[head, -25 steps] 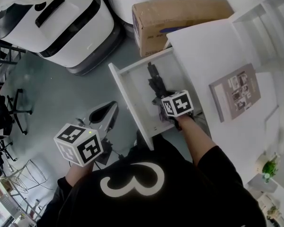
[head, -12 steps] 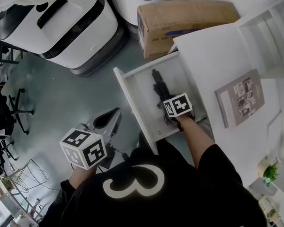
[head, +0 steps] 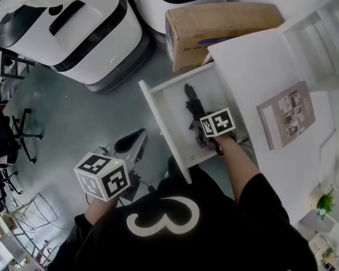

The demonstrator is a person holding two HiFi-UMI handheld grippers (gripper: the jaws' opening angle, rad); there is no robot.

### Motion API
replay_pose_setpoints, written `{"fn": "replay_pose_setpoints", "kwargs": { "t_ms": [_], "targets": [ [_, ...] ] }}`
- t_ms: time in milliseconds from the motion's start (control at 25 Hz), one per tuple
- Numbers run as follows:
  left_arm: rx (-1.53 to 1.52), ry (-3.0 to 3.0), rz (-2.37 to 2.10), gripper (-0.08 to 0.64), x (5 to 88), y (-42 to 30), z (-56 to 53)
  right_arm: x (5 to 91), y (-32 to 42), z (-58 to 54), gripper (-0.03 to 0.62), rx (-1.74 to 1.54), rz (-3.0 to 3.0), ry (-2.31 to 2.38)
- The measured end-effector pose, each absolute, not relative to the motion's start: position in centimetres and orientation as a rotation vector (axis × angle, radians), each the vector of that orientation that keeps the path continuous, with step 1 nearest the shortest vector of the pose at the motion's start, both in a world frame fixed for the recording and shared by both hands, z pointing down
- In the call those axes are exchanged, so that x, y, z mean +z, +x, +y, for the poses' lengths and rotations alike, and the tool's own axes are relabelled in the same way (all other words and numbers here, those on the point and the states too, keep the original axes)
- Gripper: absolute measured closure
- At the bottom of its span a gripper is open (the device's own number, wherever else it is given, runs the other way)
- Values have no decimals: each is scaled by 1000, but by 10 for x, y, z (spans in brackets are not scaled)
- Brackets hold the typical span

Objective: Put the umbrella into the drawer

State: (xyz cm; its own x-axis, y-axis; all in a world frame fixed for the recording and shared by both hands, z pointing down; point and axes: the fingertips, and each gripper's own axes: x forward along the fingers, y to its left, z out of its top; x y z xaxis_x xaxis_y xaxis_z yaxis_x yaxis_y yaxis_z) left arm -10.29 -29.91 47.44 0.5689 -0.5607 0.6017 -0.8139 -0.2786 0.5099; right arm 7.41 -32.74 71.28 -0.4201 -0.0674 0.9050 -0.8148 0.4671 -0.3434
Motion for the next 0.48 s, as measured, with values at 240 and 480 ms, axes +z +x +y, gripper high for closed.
{"fn": "replay_pose_setpoints", "kwargs": {
  "t_ms": [240,480],
  "targets": [
    [360,2029,-1059,551,458,-90,-284,636,57,-323,307,1114,-2052,794],
    [330,2119,-1025,551,433,-74,-271,520,50,-302,382,858,-2376,817]
  ]
}}
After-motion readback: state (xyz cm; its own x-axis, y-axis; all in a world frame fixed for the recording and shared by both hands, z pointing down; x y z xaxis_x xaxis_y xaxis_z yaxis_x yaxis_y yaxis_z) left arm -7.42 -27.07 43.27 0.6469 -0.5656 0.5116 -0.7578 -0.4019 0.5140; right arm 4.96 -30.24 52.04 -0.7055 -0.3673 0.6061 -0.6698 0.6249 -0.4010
